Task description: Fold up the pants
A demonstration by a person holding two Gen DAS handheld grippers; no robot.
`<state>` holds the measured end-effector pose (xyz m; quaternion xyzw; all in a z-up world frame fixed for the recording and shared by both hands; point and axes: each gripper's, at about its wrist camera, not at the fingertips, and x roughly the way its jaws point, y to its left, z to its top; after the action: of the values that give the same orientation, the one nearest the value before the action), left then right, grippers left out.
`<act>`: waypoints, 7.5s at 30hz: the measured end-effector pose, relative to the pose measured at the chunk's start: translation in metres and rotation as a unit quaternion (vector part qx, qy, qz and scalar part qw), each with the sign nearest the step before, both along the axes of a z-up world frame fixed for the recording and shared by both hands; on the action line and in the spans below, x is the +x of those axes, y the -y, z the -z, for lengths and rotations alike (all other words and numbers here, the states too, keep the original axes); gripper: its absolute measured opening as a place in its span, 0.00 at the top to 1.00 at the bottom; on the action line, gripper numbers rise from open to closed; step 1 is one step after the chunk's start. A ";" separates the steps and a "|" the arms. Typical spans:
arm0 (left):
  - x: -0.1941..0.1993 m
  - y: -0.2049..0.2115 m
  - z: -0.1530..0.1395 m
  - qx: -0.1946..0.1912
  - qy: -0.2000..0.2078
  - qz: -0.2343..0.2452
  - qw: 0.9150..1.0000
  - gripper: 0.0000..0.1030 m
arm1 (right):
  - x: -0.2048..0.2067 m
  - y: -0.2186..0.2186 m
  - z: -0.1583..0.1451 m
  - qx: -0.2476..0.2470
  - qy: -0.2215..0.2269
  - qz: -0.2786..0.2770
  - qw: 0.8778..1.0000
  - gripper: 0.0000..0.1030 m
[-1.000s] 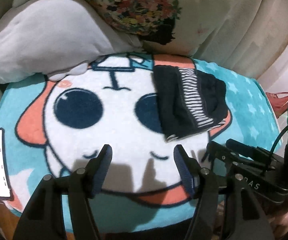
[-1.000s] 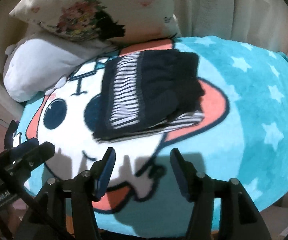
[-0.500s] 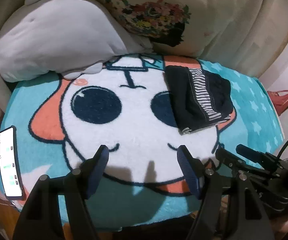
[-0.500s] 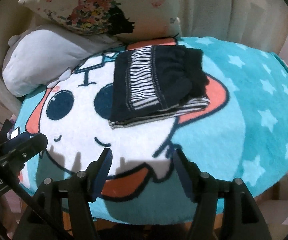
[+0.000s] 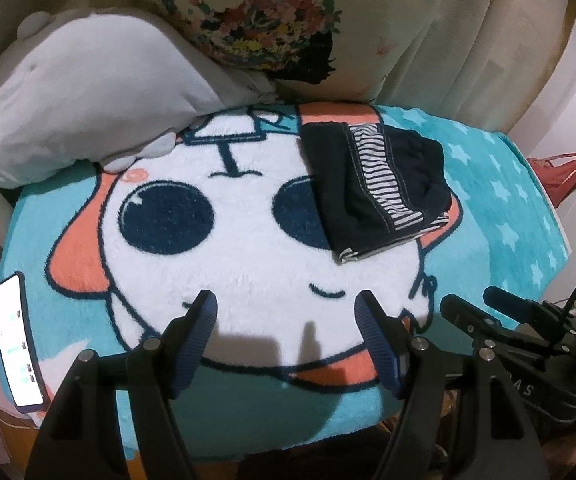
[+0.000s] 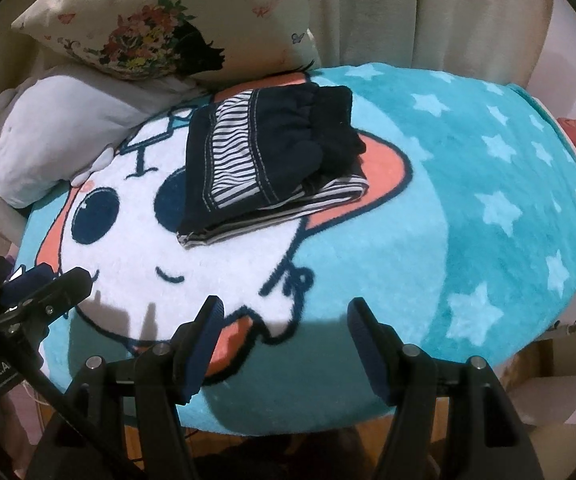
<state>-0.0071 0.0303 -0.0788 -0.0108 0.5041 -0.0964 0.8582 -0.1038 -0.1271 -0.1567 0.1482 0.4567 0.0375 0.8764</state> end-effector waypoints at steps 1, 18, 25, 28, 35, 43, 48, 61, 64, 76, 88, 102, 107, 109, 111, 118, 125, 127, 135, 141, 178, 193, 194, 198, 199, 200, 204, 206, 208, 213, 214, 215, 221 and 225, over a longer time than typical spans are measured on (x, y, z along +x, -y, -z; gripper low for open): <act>0.000 0.000 -0.002 0.004 0.004 -0.001 1.000 0.32 | 0.001 0.000 0.000 0.001 0.000 -0.001 1.000 0.33; -0.001 0.001 -0.022 0.043 0.046 -0.030 0.998 0.31 | 0.017 -0.005 -0.007 0.005 0.019 -0.039 0.999 0.33; -0.001 0.010 -0.025 0.051 0.054 -0.032 0.997 0.31 | 0.021 0.002 -0.007 0.013 0.021 -0.040 0.999 0.32; 0.001 0.014 -0.025 0.054 0.053 -0.032 0.997 0.31 | 0.023 0.005 -0.006 0.016 0.022 -0.042 0.999 0.32; 0.002 0.018 -0.025 0.054 0.052 -0.037 0.997 0.31 | 0.029 0.010 -0.004 0.019 0.021 -0.049 0.998 0.32; 0.007 0.024 -0.021 0.050 0.044 -0.042 0.997 0.31 | 0.033 0.014 -0.003 0.019 0.021 -0.055 0.998 0.32; 0.009 0.028 -0.016 0.047 0.031 -0.046 0.997 0.31 | 0.034 0.018 0.000 0.021 0.017 -0.055 0.998 0.32; 0.010 0.040 -0.010 0.049 0.016 -0.053 0.997 0.30 | 0.036 0.032 0.003 0.026 0.016 -0.058 0.998 0.32; 0.010 0.042 -0.009 0.049 0.015 -0.057 0.997 0.30 | 0.038 0.034 0.003 0.026 0.017 -0.062 0.998 0.32; 0.012 0.054 -0.007 0.041 0.015 -0.077 0.996 0.30 | 0.043 0.043 0.004 0.018 0.019 -0.082 0.996 0.31; 0.006 0.066 -0.028 0.045 0.073 -0.125 0.988 0.30 | 0.053 0.055 -0.002 0.006 0.037 -0.115 0.993 0.31; -0.003 0.074 -0.047 0.074 0.123 -0.178 0.974 0.19 | 0.057 0.062 -0.006 0.008 0.056 -0.143 0.988 0.31; 0.001 0.081 -0.044 0.076 0.113 -0.173 0.975 0.19 | 0.059 0.067 -0.004 0.014 0.056 -0.142 0.988 0.30; 0.006 0.077 -0.038 0.062 0.097 -0.176 0.978 0.19 | 0.061 0.071 -0.003 0.019 0.054 -0.139 0.989 0.30; 0.014 0.066 -0.028 0.030 0.067 -0.187 0.980 0.19 | 0.066 0.079 0.000 0.029 0.051 -0.131 0.990 0.30; 0.066 0.057 0.006 -0.005 0.016 -0.140 0.990 0.19 | 0.103 0.099 0.003 0.080 0.063 -0.141 0.985 0.28; 0.126 0.062 0.054 -0.079 -0.054 -0.087 0.992 0.19 | 0.165 0.086 0.021 0.141 0.025 -0.164 0.976 0.24; 0.136 0.061 0.069 -0.095 -0.075 -0.088 0.989 0.19 | 0.178 0.081 0.030 0.155 0.008 -0.162 0.975 0.24; 0.138 0.059 0.072 -0.193 -0.093 -0.085 0.973 0.78 | 0.193 0.075 0.036 0.197 -0.008 -0.178 0.964 0.54; 0.122 0.056 0.036 -0.176 -0.059 -0.091 0.978 0.84 | 0.179 0.065 0.004 0.203 0.019 -0.201 0.958 0.61; 0.087 -0.023 0.096 -0.295 0.099 -0.066 0.948 0.39 | 0.167 0.060 0.069 0.342 0.160 -0.171 0.910 0.41; 0.077 -0.029 0.089 -0.253 0.137 -0.118 0.950 0.23 | 0.160 0.083 0.069 0.339 0.175 -0.102 0.919 0.38; 0.078 -0.029 0.089 -0.250 0.137 -0.119 0.951 0.23 | 0.160 0.080 0.068 0.325 0.174 -0.097 0.924 0.38; 0.075 -0.031 0.090 -0.255 0.131 -0.114 0.951 0.22 | 0.137 0.071 0.049 0.230 0.160 -0.055 0.958 0.33; 0.074 -0.032 0.090 -0.256 0.129 -0.112 0.951 0.22 | 0.126 0.072 0.045 0.229 0.166 -0.054 0.958 0.33; 0.073 -0.032 0.090 -0.255 0.124 -0.109 0.953 0.22 | 0.113 0.072 0.039 0.224 0.172 -0.053 0.958 0.33; 0.044 -0.027 0.077 -0.204 0.116 -0.083 0.969 0.22 | 0.049 0.063 0.009 0.152 0.211 -0.053 0.964 0.33; 0.013 -0.029 0.061 -0.204 0.135 -0.082 0.966 0.22 | 0.016 0.058 0.000 0.131 0.229 -0.051 0.963 0.33; -0.022 -0.029 0.041 -0.186 0.165 -0.079 0.965 0.22 | -0.014 0.054 -0.004 0.121 0.247 -0.047 0.960 0.33; -0.108 -0.023 -0.004 -0.108 0.260 -0.091 0.955 0.13 | -0.076 0.033 -0.010 0.082 0.290 -0.042 0.952 0.30; -0.126 -0.021 -0.013 -0.095 0.285 -0.098 0.949 0.11 | -0.088 0.030 -0.012 0.073 0.297 -0.038 0.951 0.30; -0.140 -0.020 -0.021 -0.084 0.305 -0.103 0.943 0.09 | -0.096 0.030 -0.012 0.072 0.302 -0.035 0.950 0.30; -0.212 -0.004 -0.057 -0.012 0.413 -0.123 0.902 0.00 | -0.130 0.034 -0.019 0.077 0.318 -0.027 0.945 0.26; -0.237 0.007 -0.063 0.011 0.435 -0.103 0.894 0.00 | -0.137 0.030 -0.014 0.065 0.312 -0.020 0.948 0.25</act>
<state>-0.2436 0.0229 -0.0154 -0.0102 0.0773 0.0034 0.9970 -0.2412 -0.1574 -0.1425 0.1764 0.1598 0.1285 0.9627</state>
